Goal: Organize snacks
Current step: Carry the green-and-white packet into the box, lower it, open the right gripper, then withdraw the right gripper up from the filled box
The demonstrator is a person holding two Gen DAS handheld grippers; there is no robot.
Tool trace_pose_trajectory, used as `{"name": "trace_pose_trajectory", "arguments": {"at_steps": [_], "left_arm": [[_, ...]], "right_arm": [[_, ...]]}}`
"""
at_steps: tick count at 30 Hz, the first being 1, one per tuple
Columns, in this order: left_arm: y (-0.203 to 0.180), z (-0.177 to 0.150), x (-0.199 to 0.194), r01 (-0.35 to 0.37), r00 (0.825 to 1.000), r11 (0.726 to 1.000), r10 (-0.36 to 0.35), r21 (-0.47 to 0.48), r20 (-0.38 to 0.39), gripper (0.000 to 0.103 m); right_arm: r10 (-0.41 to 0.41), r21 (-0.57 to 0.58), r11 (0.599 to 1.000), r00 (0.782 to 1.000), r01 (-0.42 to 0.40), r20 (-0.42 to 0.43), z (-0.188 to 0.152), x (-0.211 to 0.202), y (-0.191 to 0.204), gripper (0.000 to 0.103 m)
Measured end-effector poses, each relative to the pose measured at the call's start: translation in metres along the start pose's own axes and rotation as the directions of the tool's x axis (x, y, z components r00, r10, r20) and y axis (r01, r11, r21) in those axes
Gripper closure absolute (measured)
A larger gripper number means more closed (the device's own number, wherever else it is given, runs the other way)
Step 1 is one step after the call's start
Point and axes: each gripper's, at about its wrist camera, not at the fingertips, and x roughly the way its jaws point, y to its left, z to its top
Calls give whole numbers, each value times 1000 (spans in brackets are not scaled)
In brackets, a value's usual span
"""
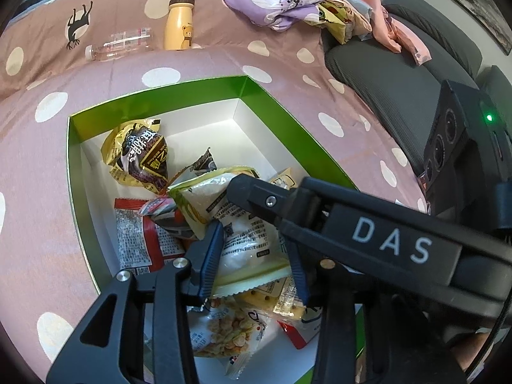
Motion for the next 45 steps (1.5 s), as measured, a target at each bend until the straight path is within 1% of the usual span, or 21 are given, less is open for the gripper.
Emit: {"name": "trace_pose_trajectory", "arguments": {"at_steps": [5,6,7,8,9,10,11,12,15,16,17,18,19,21,23,24,26,33,35,37,45], "left_arm": [[-3,1,-3,-23,1000,1000,23,10,-18,63],[-4,1,-5,-29,999,999,29,14,-19,62],[-4,1,-7,-38,999,999,38,16,-21,61],[-4,1,-8,-43,999,999,44,17,-21,59],[-4,1,-10,-58,998,998,59,20,-19,52],[-3,0,-13,-73,997,997,74,23,-13,49],[-3,0,-16,-89,996,996,89,27,-2,42],[-2,0,-20,-96,995,995,96,31,10,37],[0,0,-32,-84,996,996,84,24,27,32],[0,0,-35,-79,996,997,78,20,31,31],[0,0,-39,-78,996,997,77,18,36,28],[0,0,-45,-84,995,996,83,18,46,22],[0,0,-48,-89,995,996,88,18,55,20],[-1,-1,-57,-124,989,992,122,20,84,19],[-2,0,-64,-155,983,988,152,25,100,12],[-3,-1,-68,-165,981,986,161,29,109,9],[-1,-1,-75,-170,978,985,165,27,130,9],[0,-3,-90,-184,972,983,179,14,152,9],[2,-4,-91,-196,970,980,193,11,147,9],[3,-5,-90,-193,971,981,191,0,141,9],[6,-8,-91,-185,975,983,185,-14,124,9]], "right_arm": [[-26,6,1000,1000,26,5,-3,-5,2,61],[-52,-8,999,999,52,10,-4,-7,6,61],[-52,-8,999,999,52,10,-4,-7,6,61],[-75,-21,997,997,75,16,-6,-11,9,60],[-83,-25,996,996,83,22,-6,-13,11,59],[-83,-25,996,996,83,22,-6,-13,11,55],[-93,-32,995,995,94,34,-8,-17,13,51],[-102,-40,994,993,105,57,-9,-23,15,50],[-102,-46,993,992,106,80,-9,-31,18,46],[-101,-47,993,991,105,88,-10,-34,19,41],[-98,-52,993,989,104,110,-11,-41,21,38],[-98,-52,993,989,104,110,-11,-41,21,38],[-99,-55,993,988,106,121,-12,-45,23,38],[-103,-67,991,984,114,143,-14,-53,28,37],[-107,-74,990,982,120,158,-14,-57,31,30],[-107,-74,990,982,120,158,-14,-57,31,28],[-119,-87,987,976,137,184,-17,-65,36,27],[-135,-110,980,964,163,229,-23,-80,46,26],[-144,-115,978,960,175,241,-24,-85,48,25],[-168,-122,972,953,203,252,-27,-89,52,25],[-189,-126,965,946,228,264,-31,-93,55,25]]}}
